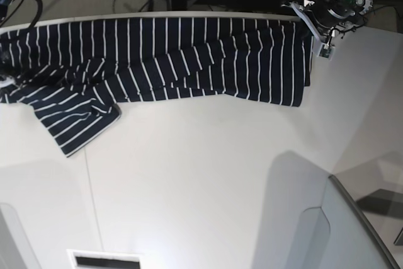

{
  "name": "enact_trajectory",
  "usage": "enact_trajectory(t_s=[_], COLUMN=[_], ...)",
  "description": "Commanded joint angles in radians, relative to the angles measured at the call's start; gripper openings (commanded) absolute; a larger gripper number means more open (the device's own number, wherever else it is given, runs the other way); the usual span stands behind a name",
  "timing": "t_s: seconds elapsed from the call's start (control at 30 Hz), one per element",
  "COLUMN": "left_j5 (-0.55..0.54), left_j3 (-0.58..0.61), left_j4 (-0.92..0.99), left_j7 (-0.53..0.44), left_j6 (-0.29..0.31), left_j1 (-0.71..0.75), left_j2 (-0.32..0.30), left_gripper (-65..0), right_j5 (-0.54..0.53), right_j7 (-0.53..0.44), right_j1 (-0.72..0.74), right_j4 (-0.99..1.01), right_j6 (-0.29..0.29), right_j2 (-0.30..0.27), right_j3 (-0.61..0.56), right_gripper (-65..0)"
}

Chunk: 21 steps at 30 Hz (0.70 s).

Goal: Layout the t-shirt on the table in an organized manner, then fold the t-shirt properly
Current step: 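Drag the shirt with both grippers away from the robot's base, bunching it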

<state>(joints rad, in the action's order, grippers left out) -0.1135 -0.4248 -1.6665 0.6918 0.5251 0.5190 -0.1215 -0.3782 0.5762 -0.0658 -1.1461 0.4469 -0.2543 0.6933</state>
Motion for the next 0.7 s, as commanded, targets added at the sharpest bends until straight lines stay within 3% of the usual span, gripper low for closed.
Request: enact_trajectory(t_s=[0.0,0.13,0.3,0.33,0.47,0.53,0.67], left_j5=[-0.007,-0.007,-0.007,-0.007,-0.013,-0.015,-0.015], left_j3=[-0.007,-0.007,-0.013,-0.027,-0.102,-0.148,-0.170], left_j4=[-0.011,0.002,-0.008,-0.016,-0.057,-0.096,-0.186], left_j7=[-0.024,-0.096,-0.097,-0.097,-0.097,-0.097,-0.097], left_j6=[0.000,0.000,0.000,0.000,0.000,0.003,0.005], left_j1=[-0.001,-0.003,-0.004,-0.004,-0.001,0.017,0.028], left_j2=[-0.008,-0.011,-0.020,-0.028,-0.030,-0.030,-0.002], left_gripper=[-65.0,-65.0,-65.0,-60.6,-31.9,-22.7,-20.4], right_j5=[-0.011,0.060,0.097,0.097,0.097,0.097,0.097], right_j7=[-0.018,-0.018,-0.020,-0.020,-0.020,-0.020,-0.020], right_j1=[0.005,0.010,0.013,0.013,0.010,0.008,0.007], right_j4=[-0.004,-0.001,-0.005,-0.005,-0.005,-0.005,-0.005], right_j6=[0.007,0.007,0.007,0.007,0.007,0.007,0.008], right_j2=[-0.023,-0.029,-0.026,-0.026,-0.027,-0.027,-0.027], right_j3=[-0.004,-0.016,-0.016,-0.014,-0.010,-0.013,-0.016], right_gripper=[-65.0,-65.0,-65.0,-65.0,-65.0,-65.0,-65.0])
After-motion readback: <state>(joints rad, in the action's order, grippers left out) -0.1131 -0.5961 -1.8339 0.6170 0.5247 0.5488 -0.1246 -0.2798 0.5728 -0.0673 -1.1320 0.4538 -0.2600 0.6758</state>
